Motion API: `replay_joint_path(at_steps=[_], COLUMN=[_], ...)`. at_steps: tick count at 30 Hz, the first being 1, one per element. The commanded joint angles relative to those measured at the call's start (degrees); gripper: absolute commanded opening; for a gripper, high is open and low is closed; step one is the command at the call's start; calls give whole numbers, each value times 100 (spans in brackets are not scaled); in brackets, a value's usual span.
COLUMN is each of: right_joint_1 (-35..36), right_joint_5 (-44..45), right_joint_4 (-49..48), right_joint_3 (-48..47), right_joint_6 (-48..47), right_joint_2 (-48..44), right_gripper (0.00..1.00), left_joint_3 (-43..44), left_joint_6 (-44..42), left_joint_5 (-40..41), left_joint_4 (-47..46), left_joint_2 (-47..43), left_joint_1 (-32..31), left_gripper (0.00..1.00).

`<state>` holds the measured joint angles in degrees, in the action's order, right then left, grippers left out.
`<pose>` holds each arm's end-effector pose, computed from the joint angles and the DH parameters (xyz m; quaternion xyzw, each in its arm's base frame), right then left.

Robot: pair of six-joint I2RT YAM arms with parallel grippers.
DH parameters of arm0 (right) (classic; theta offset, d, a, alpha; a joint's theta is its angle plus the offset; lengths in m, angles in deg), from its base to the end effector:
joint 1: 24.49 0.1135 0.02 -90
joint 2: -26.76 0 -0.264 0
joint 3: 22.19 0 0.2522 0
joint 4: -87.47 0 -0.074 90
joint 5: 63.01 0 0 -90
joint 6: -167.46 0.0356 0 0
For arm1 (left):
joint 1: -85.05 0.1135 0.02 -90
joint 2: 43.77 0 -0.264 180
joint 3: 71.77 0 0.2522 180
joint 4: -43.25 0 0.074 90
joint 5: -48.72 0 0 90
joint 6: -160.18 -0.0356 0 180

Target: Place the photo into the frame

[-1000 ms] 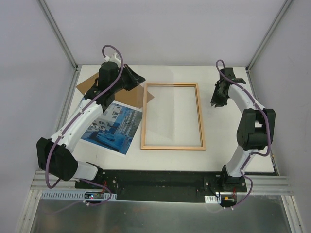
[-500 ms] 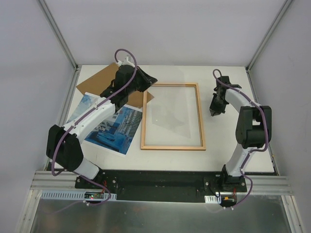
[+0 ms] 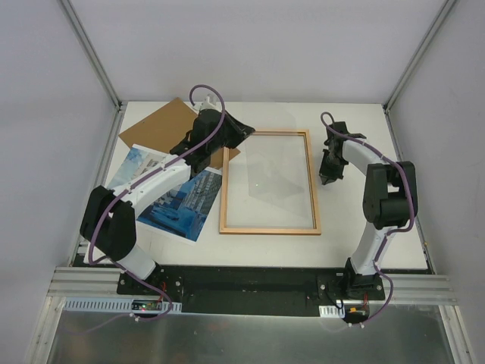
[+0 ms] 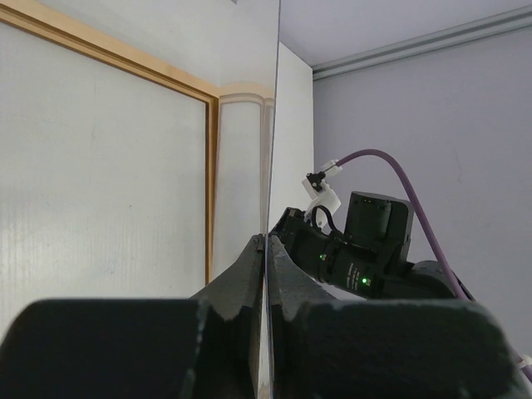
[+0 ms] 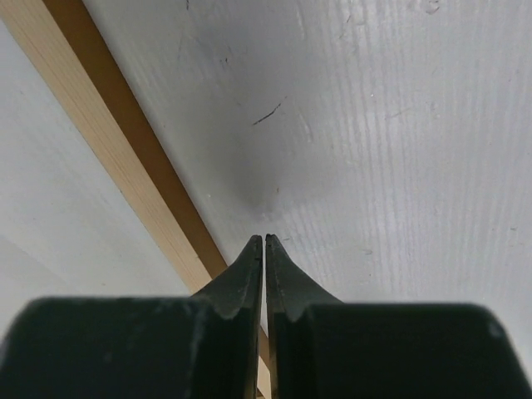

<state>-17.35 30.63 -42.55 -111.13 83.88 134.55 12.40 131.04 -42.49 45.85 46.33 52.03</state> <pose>0.3762 0.0449 0.1813 -0.0003 0.9825 -0.0093 0.1860 0.3180 -0.2075 0.3352 -0.1756 0.7371 -0.4822 0.4397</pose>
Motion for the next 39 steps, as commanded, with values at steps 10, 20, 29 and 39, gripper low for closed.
replay_joint_path(at_steps=[10, 20, 29, 39], right_joint_1=[209, 262, 306, 350], right_joint_5=[84, 67, 67, 67], right_joint_4=[16, 7, 25, 51], right_joint_3=[-111, -111, -146, -181], right_joint_6=[44, 53, 62, 44], right_joint_2=[207, 243, 260, 278], right_gripper=[4, 4, 2, 1], left_joint_3=[-282, -423, -441, -563], left_joint_6=[356, 427, 523, 594], left_joint_5=[16, -2, -37, -81], left_joint_4=[-897, -1011, -1020, -1090], left_joint_2=[121, 130, 86, 121], left_joint_1=[-65, -109, -135, -153], left_gripper=[0, 0, 0, 0])
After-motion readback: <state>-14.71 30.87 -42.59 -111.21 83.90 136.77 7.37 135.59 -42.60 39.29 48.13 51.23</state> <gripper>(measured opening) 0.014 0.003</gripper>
